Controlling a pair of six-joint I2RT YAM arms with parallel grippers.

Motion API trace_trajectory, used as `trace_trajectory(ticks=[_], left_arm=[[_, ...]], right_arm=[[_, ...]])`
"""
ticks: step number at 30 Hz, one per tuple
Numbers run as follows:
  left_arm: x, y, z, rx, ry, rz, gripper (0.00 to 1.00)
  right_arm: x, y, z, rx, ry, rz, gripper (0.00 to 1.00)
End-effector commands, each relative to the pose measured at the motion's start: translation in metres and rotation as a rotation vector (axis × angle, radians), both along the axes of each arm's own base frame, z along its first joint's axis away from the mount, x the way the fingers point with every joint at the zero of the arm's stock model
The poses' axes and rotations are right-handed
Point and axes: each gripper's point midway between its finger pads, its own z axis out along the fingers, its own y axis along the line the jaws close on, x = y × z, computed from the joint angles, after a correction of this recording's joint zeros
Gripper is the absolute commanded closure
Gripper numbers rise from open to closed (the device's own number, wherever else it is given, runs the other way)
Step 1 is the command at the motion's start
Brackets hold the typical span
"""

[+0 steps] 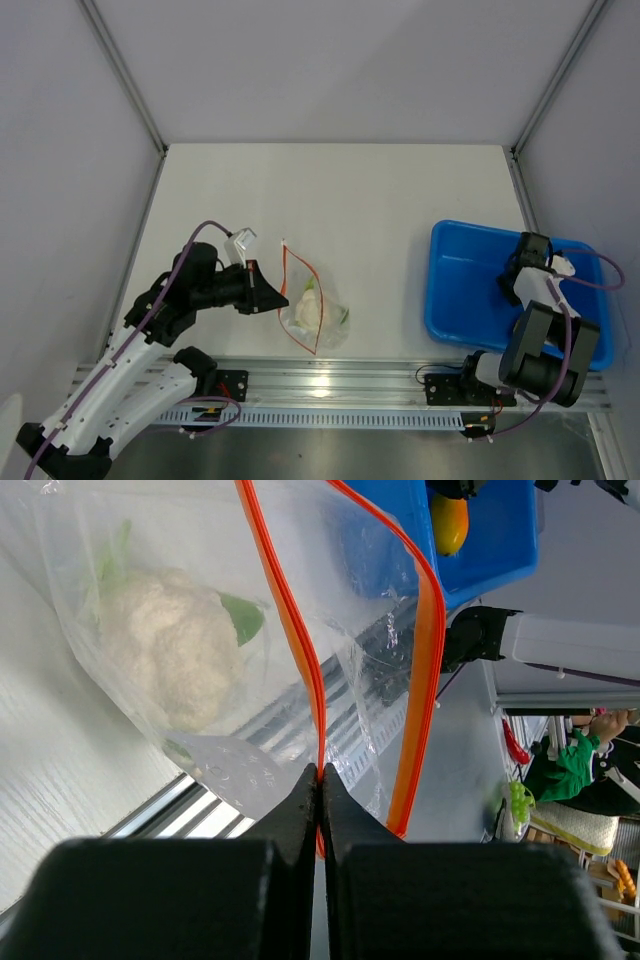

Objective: Place the food in the zip-top bag and seal the zipper
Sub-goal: Pick up the fake vegetable from the bin.

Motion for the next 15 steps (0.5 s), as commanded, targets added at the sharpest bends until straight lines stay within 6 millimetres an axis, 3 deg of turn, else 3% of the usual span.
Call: trace_trajectory(ticks=[1, 5, 6, 8, 13, 15], left_arm=[[-0.001, -0.004, 0.009, -0.022, -0.031, -0.029, 0.99], [0.002, -0.005, 0.012, -0.012, -0.034, -0.032, 0.99], [0.003, -0.005, 0.016, -0.015, -0.043, -0.032, 0.99], [0.004, -0.005, 0.016, -0.010, -0.042, -0.031, 0.99], [0.006, -0.005, 0.017, 0.000, -0.037, -0.026, 0.99], [0.007, -0.005, 0.016, 0.003, -0.037, -0.022, 0.99]], right_arm=[[0.001, 0.008, 0.027, 0.005, -0.073, 0.042, 1.00], [0.016, 0.025, 0.080, -0.006, -0.232, 0.138, 1.00], [0.022, 0.031, 0.106, -0.020, -0.309, 0.173, 1.00], [0.027, 0.049, 0.128, -0.014, -0.364, 0.245, 1.00], [0.043, 0.120, 0.199, 0.083, -0.568, 0.551, 1.00], [0.043, 0.151, 0.215, 0.131, -0.612, 0.667, 1.00]])
